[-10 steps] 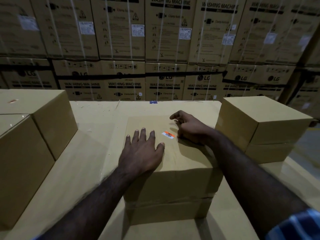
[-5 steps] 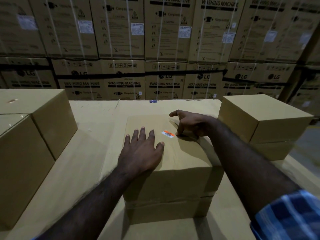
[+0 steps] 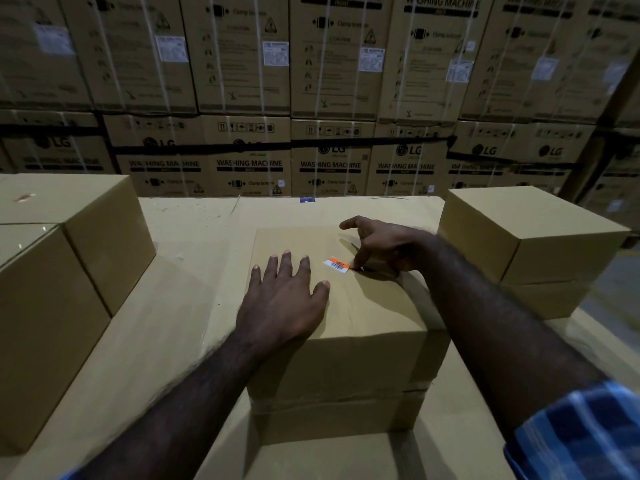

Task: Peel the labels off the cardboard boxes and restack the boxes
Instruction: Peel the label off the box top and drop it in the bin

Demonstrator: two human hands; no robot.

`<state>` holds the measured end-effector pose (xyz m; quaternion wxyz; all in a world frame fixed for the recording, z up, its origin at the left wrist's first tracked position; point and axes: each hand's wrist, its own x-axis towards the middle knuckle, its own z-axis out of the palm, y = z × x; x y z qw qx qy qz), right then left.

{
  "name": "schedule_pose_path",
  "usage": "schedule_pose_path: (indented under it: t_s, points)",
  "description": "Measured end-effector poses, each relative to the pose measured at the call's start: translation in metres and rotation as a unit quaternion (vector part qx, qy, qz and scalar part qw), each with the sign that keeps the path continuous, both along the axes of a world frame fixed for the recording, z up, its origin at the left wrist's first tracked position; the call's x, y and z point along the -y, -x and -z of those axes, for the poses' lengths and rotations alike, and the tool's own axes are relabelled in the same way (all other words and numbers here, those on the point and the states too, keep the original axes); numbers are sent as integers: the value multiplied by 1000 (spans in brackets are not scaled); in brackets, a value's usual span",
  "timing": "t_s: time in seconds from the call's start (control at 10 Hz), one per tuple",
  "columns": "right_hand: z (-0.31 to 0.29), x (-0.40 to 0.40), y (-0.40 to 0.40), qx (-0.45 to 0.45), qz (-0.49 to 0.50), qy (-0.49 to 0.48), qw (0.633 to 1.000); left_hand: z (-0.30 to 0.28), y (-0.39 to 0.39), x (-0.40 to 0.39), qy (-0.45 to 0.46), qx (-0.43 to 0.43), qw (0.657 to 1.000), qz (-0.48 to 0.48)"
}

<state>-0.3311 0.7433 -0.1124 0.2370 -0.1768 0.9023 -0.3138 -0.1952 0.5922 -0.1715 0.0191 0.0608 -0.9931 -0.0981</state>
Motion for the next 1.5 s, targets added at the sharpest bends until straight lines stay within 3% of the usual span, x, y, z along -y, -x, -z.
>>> schedule_pose_path:
  t_s: [0.4, 0.8, 1.0, 1.1, 1.2, 1.5]
  points:
    - [2, -13, -11, -76, -105, 43, 991, -1, -1, -1, -5, 1, 1000, 2]
    - [8, -16, -13, -75, -97, 85, 989, -3, -2, -1, -6, 7, 1000, 0]
    - [12, -15, -19, -78, -50, 139, 986, -2, -1, -1, -7, 6, 1000, 0]
    - [20, -16, -23, -76, 8, 258, 963, -3, -2, -1, -8, 3, 1000, 0]
    - [24, -19, -29, -81, 84, 389, 914, -3, -4, -1, -12, 2, 1000, 6]
    - [32, -19, -32, -208, 170, 376, 887, -6, -5, -3, -6, 6, 1000, -2]
